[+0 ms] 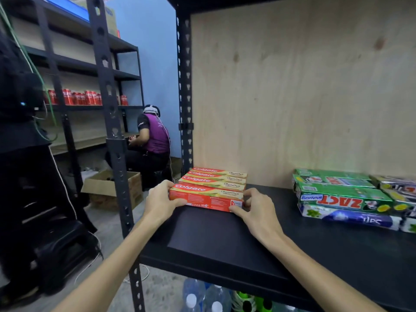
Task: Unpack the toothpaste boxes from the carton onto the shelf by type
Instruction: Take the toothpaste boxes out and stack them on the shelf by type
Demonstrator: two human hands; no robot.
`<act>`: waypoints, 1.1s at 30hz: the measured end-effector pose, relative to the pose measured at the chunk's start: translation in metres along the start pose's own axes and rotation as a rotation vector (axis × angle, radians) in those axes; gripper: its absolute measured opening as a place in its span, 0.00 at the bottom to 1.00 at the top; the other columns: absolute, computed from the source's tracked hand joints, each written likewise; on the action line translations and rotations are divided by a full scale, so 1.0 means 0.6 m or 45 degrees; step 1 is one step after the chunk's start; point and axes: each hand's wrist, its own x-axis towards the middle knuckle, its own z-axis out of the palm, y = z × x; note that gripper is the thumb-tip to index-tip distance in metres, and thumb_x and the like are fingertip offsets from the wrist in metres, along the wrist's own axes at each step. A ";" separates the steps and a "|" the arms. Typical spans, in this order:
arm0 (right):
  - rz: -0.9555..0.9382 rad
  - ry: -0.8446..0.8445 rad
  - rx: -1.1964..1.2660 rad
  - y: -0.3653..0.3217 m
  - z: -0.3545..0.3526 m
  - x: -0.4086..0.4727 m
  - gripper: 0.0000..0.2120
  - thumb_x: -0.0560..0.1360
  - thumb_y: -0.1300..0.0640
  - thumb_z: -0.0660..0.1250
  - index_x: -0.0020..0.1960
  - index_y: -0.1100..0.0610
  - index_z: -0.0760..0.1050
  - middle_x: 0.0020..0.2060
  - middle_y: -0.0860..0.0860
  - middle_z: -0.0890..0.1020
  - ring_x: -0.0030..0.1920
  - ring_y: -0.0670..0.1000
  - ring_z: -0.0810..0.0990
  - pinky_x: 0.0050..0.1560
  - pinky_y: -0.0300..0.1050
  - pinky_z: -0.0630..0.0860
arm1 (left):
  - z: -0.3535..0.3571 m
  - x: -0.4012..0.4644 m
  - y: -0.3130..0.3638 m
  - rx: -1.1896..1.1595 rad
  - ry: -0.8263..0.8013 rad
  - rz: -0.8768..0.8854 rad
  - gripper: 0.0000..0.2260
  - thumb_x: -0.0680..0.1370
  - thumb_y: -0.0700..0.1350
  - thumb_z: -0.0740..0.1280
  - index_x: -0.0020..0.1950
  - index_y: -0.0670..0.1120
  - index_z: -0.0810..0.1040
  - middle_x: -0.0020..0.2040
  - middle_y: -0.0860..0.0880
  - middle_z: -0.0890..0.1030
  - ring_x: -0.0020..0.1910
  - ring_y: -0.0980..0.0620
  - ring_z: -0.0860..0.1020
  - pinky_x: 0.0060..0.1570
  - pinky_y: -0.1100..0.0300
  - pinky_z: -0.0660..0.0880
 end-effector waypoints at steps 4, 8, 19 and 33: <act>0.000 -0.011 -0.047 0.011 0.006 0.008 0.22 0.70 0.42 0.76 0.57 0.50 0.73 0.47 0.45 0.82 0.50 0.51 0.80 0.54 0.55 0.78 | 0.010 0.014 -0.009 -0.053 -0.015 0.012 0.23 0.69 0.46 0.81 0.60 0.46 0.77 0.52 0.53 0.81 0.51 0.54 0.80 0.51 0.59 0.75; 0.056 -0.015 -0.033 0.016 0.005 0.010 0.23 0.69 0.40 0.77 0.56 0.50 0.72 0.44 0.44 0.81 0.49 0.51 0.79 0.54 0.55 0.78 | 0.016 0.021 -0.019 -0.117 -0.025 0.002 0.24 0.69 0.46 0.81 0.60 0.47 0.77 0.54 0.52 0.82 0.53 0.53 0.80 0.55 0.55 0.77; 0.125 -0.026 -0.074 0.021 0.006 0.012 0.30 0.71 0.37 0.73 0.64 0.54 0.73 0.57 0.50 0.82 0.62 0.54 0.74 0.63 0.54 0.71 | 0.025 0.031 -0.026 -0.127 -0.126 0.015 0.27 0.73 0.46 0.78 0.71 0.49 0.75 0.60 0.51 0.83 0.59 0.52 0.79 0.58 0.56 0.74; 0.068 -0.060 -0.188 0.020 0.012 0.010 0.26 0.75 0.36 0.69 0.64 0.53 0.75 0.58 0.50 0.81 0.60 0.55 0.73 0.57 0.51 0.66 | 0.027 0.025 -0.017 -0.039 -0.106 0.014 0.27 0.75 0.45 0.76 0.73 0.46 0.73 0.63 0.47 0.81 0.63 0.48 0.78 0.61 0.54 0.72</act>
